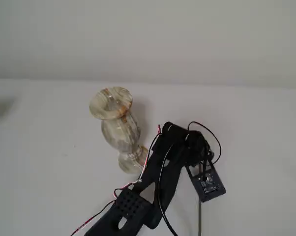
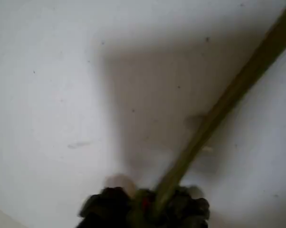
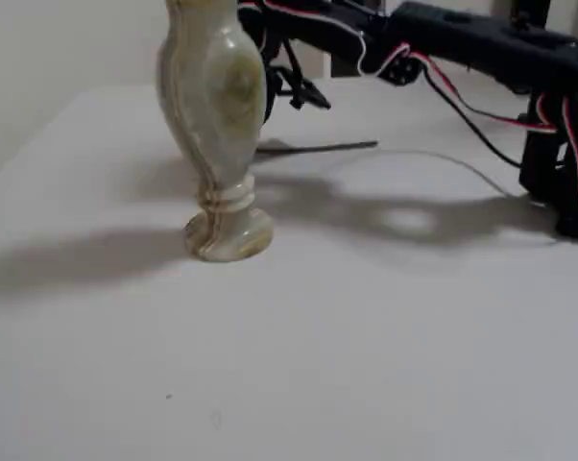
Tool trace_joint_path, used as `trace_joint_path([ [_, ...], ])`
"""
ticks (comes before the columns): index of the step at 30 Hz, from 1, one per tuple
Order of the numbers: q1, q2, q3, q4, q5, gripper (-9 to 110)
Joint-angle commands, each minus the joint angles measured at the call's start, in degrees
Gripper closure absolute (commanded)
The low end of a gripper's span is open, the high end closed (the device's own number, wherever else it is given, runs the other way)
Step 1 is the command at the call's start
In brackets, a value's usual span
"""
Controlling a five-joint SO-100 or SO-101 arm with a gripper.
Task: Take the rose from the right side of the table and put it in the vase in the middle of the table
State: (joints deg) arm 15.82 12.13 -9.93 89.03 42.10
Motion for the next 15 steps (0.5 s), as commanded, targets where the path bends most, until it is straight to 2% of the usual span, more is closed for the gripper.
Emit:
trace_joint_path([
  [1, 0.35, 0.44, -0.97, 2.11, 0.09, 102],
  [7, 0.09, 2.64, -1.58, 4.31, -0.7, 102],
  [15, 0.62, 18.02, -1.58, 6.86, -1.05, 102],
])
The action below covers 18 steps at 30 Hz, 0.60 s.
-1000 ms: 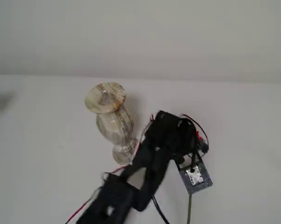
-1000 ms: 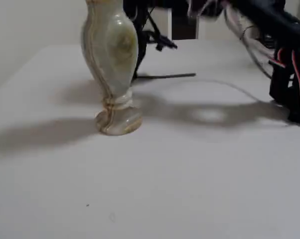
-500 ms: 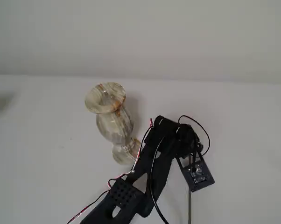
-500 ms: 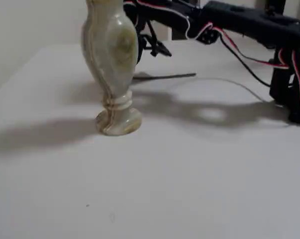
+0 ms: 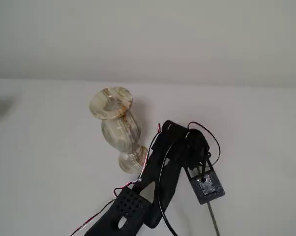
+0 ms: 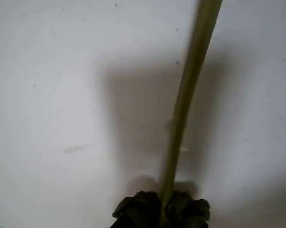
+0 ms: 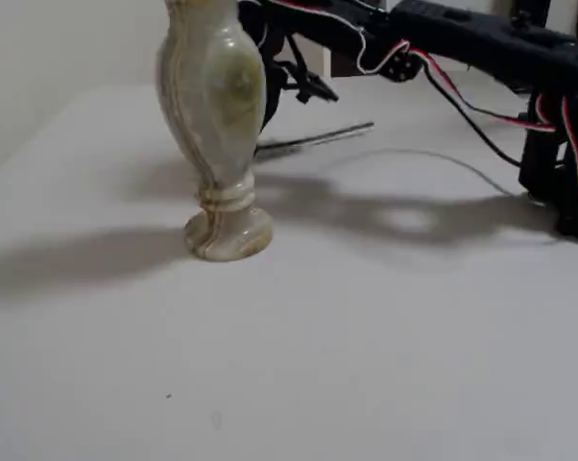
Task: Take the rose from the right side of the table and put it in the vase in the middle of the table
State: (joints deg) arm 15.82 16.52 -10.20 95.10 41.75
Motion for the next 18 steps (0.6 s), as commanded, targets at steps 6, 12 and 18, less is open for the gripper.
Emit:
trace_joint_path([
  [6, 0.44, 25.66, -1.32, 1.76, -0.18, 102],
  [12, -1.14, 36.83, -1.76, -1.14, 4.83, 102],
  [18, -5.1, 44.74, -1.76, -8.26, 9.23, 102],
])
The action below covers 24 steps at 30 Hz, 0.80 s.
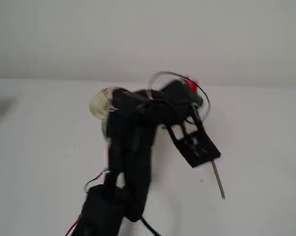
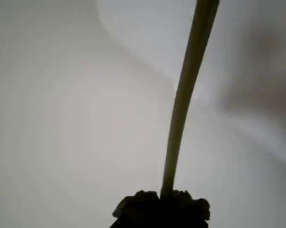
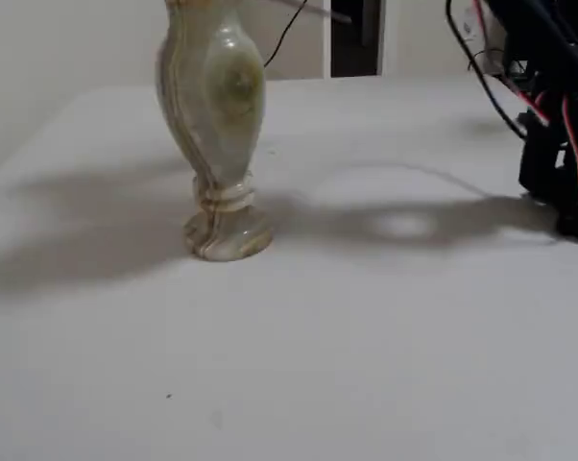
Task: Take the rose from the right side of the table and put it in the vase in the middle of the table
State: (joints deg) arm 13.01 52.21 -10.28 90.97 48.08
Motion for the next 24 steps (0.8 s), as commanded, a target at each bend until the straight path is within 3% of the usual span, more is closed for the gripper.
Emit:
trace_joint_path([
  [1, -2.81, 9.76, -1.67, -5.19, 4.31, 102],
  [24, -31.82, 30.94, -1.14, -17.84, 14.06, 102],
])
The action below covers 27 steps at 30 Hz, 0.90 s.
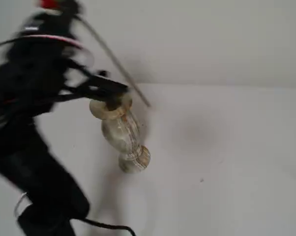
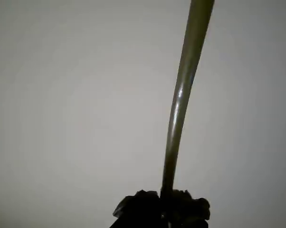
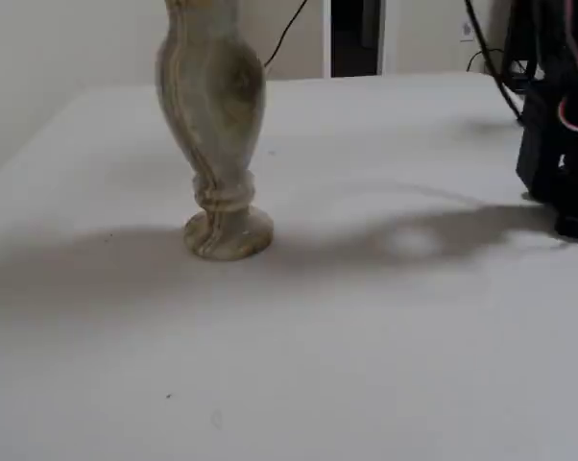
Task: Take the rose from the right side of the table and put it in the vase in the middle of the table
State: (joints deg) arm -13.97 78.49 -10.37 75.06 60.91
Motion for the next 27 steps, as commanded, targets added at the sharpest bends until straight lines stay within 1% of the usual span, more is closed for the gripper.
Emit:
trace_joint_path([
  [1, -5.89, 4.48, -1.05, -2.55, 1.76, 102],
  [8, -10.37, 0.18, -1.49, -3.78, 4.83, 102],
  [15, -10.37, -6.5, -1.49, -7.29, 7.73, 102],
  [27, -6.94, -12.39, -1.76, -7.82, 10.99, 102],
])
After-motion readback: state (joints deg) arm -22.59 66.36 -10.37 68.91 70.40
